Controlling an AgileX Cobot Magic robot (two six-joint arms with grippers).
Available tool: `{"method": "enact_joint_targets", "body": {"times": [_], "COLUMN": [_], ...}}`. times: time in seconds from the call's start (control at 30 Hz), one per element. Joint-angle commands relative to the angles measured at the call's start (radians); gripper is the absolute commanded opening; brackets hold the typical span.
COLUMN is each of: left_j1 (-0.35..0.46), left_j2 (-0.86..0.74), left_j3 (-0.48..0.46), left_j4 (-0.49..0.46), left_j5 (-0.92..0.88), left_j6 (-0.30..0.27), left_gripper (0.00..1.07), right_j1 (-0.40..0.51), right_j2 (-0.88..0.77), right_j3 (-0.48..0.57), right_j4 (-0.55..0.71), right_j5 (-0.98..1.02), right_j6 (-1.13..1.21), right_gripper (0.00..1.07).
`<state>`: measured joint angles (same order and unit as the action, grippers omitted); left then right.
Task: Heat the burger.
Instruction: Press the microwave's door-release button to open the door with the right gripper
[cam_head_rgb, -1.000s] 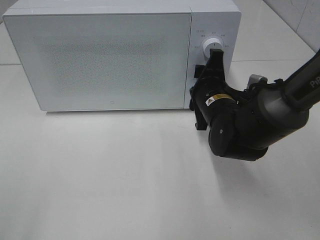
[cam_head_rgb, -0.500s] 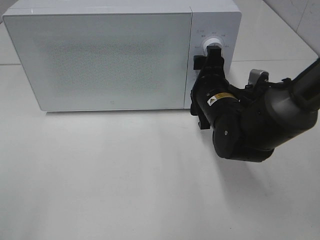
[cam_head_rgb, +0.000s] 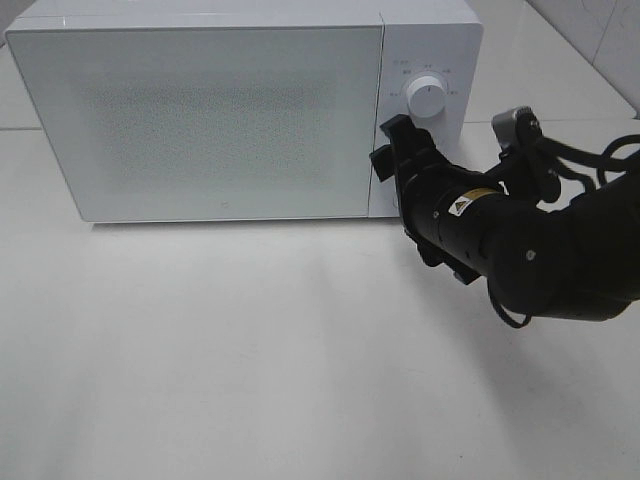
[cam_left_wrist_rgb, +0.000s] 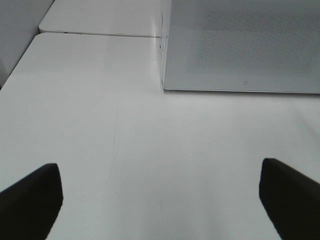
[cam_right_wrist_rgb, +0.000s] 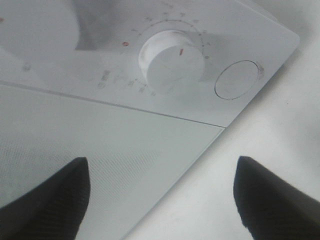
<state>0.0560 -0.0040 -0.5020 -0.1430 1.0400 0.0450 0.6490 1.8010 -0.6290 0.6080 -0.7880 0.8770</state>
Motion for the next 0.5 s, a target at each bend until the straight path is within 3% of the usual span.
{"method": "enact_joint_targets", "body": {"times": [0.03, 0.27, 0.5], "left_j1": [0.002, 0.002, 0.002], "left_j2": [-0.022, -0.022, -0.022], "left_j3": [0.003, 0.003, 0.003], "left_j4": [-0.004, -0.004, -0.004], "left_j5": [-0.002, -0.002, -0.002], "left_j6": [0.001, 0.001, 0.001], "left_gripper": [1.01, 1.01, 1.01], "right_j1": [0.004, 0.004, -0.051], "right_j2": [-0.061, -0.201, -0.318], "right_j3": [0.003, 0.003, -0.006], "right_j4": [-0.009, -0.02, -0.084], "right_j5": [0.1, 0.403, 0.663], "right_j6": [-0.211, -0.705, -0.923], "right_gripper": [0.76, 0.76, 0.76]}}
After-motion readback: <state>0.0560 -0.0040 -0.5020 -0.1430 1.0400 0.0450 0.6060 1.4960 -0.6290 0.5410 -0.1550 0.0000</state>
